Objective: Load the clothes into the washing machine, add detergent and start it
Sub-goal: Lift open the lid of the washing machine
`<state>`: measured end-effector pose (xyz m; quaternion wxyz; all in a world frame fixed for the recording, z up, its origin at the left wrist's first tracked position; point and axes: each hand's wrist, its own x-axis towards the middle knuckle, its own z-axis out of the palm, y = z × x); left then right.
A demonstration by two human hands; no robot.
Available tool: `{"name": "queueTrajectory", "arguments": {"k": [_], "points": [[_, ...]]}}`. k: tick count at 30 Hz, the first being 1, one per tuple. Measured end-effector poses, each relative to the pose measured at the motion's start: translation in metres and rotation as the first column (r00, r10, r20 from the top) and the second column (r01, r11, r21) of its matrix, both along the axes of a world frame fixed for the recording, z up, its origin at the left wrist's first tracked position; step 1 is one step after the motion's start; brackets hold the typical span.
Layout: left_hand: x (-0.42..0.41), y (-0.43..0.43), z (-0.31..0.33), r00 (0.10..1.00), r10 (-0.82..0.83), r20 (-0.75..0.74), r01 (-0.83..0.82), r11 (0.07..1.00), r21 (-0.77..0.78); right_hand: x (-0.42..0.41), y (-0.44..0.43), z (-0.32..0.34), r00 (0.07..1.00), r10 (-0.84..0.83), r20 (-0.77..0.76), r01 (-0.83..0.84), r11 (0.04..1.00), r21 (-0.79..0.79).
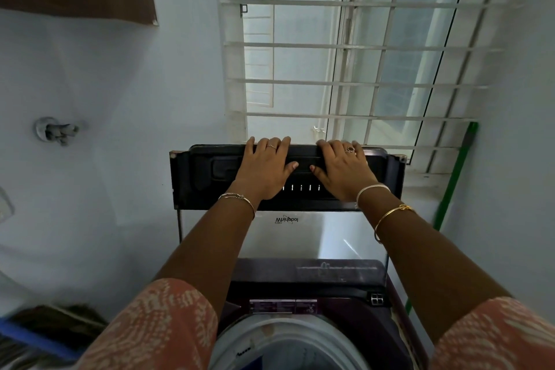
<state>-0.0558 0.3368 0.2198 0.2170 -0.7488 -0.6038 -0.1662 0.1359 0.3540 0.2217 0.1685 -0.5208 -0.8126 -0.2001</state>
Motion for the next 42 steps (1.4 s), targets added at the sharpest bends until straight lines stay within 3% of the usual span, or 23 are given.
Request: {"name": "queueTrajectory", "arguments": {"k": [9, 27, 34, 42], "points": [[-0.002, 0.021, 0.0, 1.0, 0.016, 0.008, -0.015, 0.996, -0.093, -0.007, 0.022, -0.003, 0.999, -0.021, -0.03, 0.019, 0.998, -0.068], [-0.013, 0.043, -0.019, 0.999, -0.011, 0.036, 0.013, 0.998, -0.053, -0.011, 0.054, -0.012, 0.996, -0.05, -0.075, 0.04, 0.99, -0.137], [-0.011, 0.042, -0.019, 0.997, 0.007, 0.071, -0.001, 0.997, -0.077, -0.012, 0.048, -0.023, 0.993, -0.023, -0.117, 0.019, 0.999, -0.037], [-0.006, 0.025, -0.023, 0.995, 0.066, 0.08, -0.062, 0.997, -0.042, -0.015, 0.028, -0.031, 0.999, 0.008, -0.044, -0.008, 1.0, -0.003]]}}
